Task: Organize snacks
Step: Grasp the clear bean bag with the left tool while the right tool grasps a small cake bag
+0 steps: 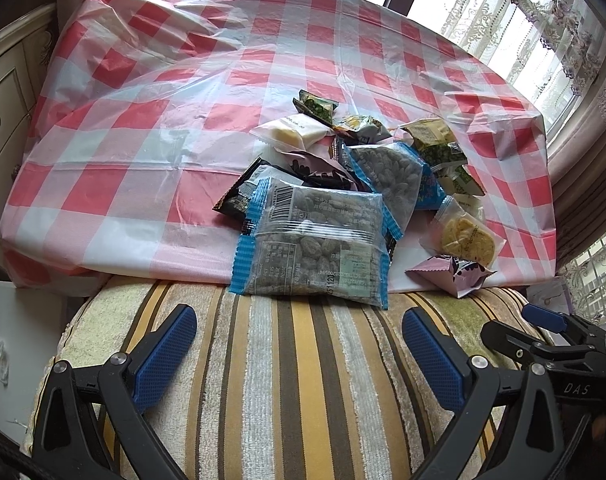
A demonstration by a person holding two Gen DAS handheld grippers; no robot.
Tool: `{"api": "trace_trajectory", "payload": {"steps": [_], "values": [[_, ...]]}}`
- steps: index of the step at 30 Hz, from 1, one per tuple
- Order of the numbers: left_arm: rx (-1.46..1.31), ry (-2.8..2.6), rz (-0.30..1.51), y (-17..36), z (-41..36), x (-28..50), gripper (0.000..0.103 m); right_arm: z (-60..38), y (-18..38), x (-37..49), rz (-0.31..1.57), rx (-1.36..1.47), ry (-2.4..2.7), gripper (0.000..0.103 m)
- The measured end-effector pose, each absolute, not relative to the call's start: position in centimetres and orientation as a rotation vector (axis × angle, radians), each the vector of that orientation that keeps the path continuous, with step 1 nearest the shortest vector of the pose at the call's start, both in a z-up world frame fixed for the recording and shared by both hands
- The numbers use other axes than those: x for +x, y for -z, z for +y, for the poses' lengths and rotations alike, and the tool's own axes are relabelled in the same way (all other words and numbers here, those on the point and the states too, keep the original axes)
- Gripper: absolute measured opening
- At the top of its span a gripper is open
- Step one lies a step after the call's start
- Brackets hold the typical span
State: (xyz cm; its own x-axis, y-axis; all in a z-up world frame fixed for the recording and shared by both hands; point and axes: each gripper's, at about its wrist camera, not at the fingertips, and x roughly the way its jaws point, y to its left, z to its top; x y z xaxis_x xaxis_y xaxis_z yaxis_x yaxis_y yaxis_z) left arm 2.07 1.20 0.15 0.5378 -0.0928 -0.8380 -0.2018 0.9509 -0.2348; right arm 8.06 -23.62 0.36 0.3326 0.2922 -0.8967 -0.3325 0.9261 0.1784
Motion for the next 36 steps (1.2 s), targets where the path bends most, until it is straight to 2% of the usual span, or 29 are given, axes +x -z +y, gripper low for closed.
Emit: {"api": "trace_trajectory", "payload": {"steps": [12,16,20,24,26,29,36], "values": [[-0.249,-0.061,1.113,1.5,0.0,7.9,0.102,-23.7,-0.1,11.1,1.14,-0.024,-0.421,0.103],[-0.223,-0.06,1.133,1.9,-0.4,8.6,0.097,-22.9,-0.1,12.4,1.136,-0.038,-0.42,0.103],[-0.222,-0.049,1.134,2.0,-0.5,8.6,0.086,-22.0,-0.2,13.5,1.124,-0.049,-0.395,0.103],[-0.211,-0.044,1.118,2.0,-0.9,8.4,0.081,-21.1,0.1,14.2,1.134,-0.075,-0.386,0.101],[-0.208,-0.047,1.108,1.9,-1.1,8.3,0.079,-20.7,0.5,14.7,1.149,-0.08,-0.375,0.096],[-0.212,-0.053,1.095,1.7,-1.1,7.8,0.077,-20.6,0.8,15.3,1.165,-0.07,-0.354,0.083],[-0.242,-0.078,1.058,1.0,-0.3,6.6,0.073,-21.2,0.6,14.9,1.165,-0.04,-0.371,0.066]]}}
